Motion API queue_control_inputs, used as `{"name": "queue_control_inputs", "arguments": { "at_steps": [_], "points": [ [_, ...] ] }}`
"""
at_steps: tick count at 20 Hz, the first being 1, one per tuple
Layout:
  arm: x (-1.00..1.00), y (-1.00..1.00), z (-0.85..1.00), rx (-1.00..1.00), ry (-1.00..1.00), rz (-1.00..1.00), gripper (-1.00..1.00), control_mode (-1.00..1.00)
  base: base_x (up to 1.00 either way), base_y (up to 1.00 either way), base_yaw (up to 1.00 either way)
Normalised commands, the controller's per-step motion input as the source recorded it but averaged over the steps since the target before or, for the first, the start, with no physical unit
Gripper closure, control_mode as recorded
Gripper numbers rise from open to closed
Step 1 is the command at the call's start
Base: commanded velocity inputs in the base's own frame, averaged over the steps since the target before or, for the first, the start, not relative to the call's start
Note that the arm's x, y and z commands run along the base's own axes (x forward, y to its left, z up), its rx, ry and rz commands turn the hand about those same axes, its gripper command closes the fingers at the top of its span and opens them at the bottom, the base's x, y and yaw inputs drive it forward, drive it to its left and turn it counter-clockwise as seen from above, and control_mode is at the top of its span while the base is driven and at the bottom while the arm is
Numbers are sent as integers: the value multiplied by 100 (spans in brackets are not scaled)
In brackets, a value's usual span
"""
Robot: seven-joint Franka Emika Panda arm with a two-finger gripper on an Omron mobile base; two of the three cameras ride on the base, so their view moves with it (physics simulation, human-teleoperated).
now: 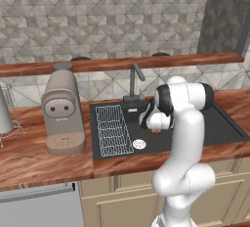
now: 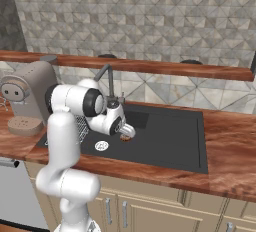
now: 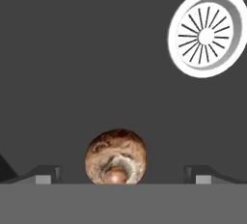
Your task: Turn on the sink faucet. Then move the mushroom from the counter to the sink. Turn off the sink. Move the vegetable from the sink to the pot next to the stove. Finally move the pot to the rear left burner.
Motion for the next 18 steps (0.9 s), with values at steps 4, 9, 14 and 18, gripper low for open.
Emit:
{"name": "queue_control_inputs", "arguments": {
  "at_steps": [4,9,14,18],
  "points": [
    [24,-8,-21,0,0,0,-100,-100,0,0,0],
    [11,-2,-21,0,0,0,-100,-100,0,0,0],
    [8,0,-19,0,1,0,-100,-100,0,0,0],
    [12,0,-18,0,2,0,-100,-100,0,0,0]
  ]
}}
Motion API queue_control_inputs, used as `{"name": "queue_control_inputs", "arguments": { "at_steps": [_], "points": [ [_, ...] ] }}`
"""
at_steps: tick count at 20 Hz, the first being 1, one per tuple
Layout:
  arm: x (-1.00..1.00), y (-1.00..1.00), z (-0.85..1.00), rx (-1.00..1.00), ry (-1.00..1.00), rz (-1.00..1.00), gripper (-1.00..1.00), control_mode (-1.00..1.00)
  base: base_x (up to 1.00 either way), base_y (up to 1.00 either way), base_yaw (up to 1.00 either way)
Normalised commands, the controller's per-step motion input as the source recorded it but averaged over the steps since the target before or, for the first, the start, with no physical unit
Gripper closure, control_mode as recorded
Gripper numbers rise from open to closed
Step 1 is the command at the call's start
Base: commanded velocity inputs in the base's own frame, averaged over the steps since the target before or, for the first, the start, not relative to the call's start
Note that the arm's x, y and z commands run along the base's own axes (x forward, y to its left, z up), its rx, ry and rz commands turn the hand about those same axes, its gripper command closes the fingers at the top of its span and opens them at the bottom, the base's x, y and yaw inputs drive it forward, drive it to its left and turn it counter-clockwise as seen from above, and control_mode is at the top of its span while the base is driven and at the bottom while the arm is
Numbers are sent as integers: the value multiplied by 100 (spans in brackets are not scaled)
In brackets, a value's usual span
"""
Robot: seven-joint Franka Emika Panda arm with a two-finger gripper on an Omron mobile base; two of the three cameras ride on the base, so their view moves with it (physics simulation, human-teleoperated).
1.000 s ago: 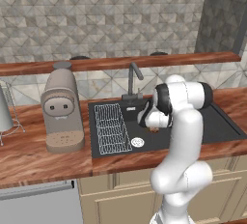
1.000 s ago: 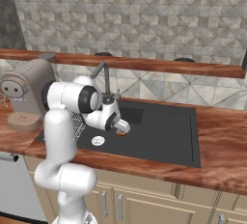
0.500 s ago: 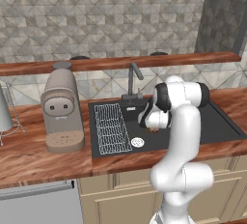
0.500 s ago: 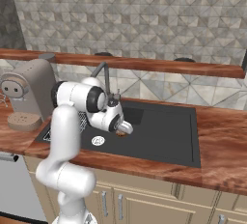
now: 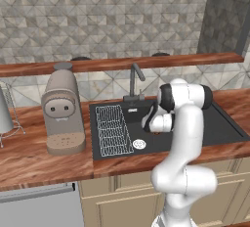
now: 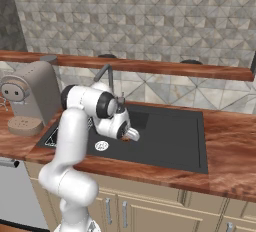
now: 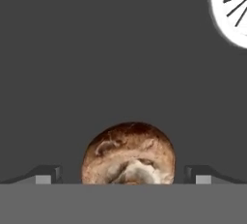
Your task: Turn on the sink faucet. Then move the mushroom from the counter to the sink. Turn off the sink. Move the vegetable from the sink to the pot next to the stove. Finally move the pot to the rear left burner.
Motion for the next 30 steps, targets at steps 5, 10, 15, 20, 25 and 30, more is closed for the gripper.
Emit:
{"name": "queue_control_inputs", "arguments": {
  "at_steps": [5,10,15,20,25,30],
  "points": [
    [18,0,-16,0,2,0,-100,-100,0,0,0],
    [20,2,-16,0,3,0,-100,-100,0,0,0],
    [11,3,-16,0,3,0,-100,-100,0,0,0],
    [0,2,-12,0,1,0,-100,-100,0,0,0],
    [-7,0,-9,0,0,0,-100,-100,0,0,0],
    [-5,0,-10,0,0,0,-100,-100,0,0,0]
  ]
}}
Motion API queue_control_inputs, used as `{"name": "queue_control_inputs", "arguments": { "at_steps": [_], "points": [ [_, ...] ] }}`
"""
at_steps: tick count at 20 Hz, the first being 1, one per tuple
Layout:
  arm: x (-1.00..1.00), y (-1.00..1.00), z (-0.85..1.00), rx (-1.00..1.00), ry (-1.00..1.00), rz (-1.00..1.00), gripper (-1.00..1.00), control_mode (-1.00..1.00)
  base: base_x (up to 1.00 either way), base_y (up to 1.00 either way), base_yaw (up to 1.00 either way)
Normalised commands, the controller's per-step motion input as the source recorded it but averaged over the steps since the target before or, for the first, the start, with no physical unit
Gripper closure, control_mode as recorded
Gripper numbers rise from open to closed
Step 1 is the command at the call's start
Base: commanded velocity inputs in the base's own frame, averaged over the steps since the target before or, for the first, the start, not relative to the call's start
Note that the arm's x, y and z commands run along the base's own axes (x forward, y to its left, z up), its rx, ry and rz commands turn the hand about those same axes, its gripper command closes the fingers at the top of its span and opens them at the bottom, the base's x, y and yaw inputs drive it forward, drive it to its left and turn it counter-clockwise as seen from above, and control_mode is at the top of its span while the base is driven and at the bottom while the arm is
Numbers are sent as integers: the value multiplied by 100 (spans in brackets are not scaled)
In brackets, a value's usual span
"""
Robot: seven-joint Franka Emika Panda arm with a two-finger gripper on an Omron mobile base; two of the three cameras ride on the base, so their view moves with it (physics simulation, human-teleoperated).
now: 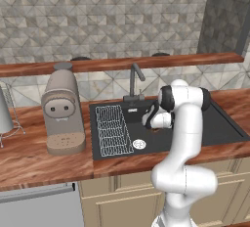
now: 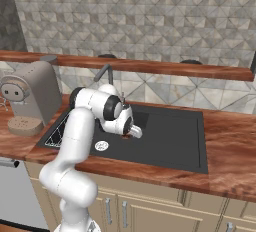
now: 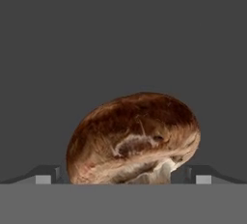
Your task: Turn on the sink faucet. Then move the mushroom from the counter to the sink. Turn off the sink. Move the vegetable from the sink to the pot next to the stove. Finally move the pot to the rear left burner.
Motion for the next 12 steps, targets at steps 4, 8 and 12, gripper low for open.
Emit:
{"name": "queue_control_inputs", "arguments": {
  "at_steps": [4,8,12],
  "points": [
    [-9,0,-9,0,0,0,-100,-100,0,0,0],
    [-19,0,-5,0,0,0,-100,-100,0,0,0],
    [-35,0,-6,0,0,0,-100,-100,0,0,0]
  ]
}}
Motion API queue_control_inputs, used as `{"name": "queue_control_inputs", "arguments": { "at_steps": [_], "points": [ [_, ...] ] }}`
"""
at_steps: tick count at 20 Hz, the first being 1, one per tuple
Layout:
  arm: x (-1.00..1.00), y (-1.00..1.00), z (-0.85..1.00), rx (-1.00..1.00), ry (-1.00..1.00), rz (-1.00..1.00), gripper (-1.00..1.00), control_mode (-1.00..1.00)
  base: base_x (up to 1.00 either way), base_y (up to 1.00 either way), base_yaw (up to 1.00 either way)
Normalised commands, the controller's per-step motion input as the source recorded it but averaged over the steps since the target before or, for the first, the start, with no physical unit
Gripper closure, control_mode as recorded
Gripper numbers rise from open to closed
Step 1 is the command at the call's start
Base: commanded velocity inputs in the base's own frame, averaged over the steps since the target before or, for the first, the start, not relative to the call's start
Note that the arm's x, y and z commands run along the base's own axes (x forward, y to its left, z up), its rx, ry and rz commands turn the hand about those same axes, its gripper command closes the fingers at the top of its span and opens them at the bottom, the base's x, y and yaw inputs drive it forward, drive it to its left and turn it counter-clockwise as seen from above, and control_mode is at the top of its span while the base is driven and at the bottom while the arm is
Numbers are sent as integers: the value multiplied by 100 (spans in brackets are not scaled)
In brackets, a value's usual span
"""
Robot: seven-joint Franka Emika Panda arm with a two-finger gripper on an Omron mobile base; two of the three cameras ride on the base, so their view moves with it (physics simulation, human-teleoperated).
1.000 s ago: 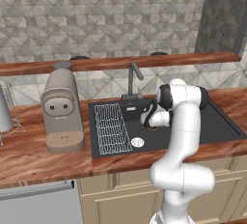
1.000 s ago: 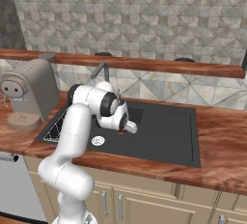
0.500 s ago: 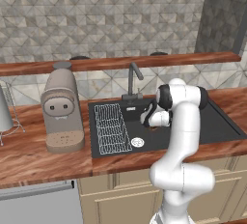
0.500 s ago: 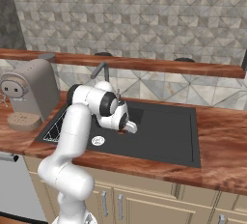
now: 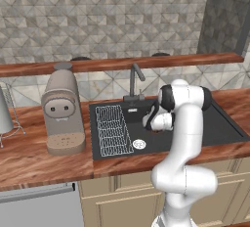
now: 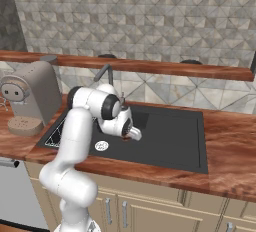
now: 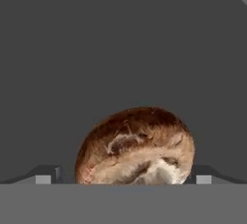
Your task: Turn on the sink faucet. Then move the mushroom from the counter to the sink. Turn off the sink. Move the vegetable from the sink to the pot next to the stove. Finally move the pot to the rear left burner.
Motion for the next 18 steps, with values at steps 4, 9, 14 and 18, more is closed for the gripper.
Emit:
{"name": "queue_control_inputs", "arguments": {
  "at_steps": [4,9,14,18],
  "points": [
    [-37,0,-7,0,0,0,-100,-100,0,0,0],
    [-16,3,-7,0,0,0,-100,-100,0,0,0],
    [0,1,-17,0,-1,0,-100,-100,0,0,0],
    [0,0,-24,0,-5,0,-100,-100,0,0,0]
  ]
}}
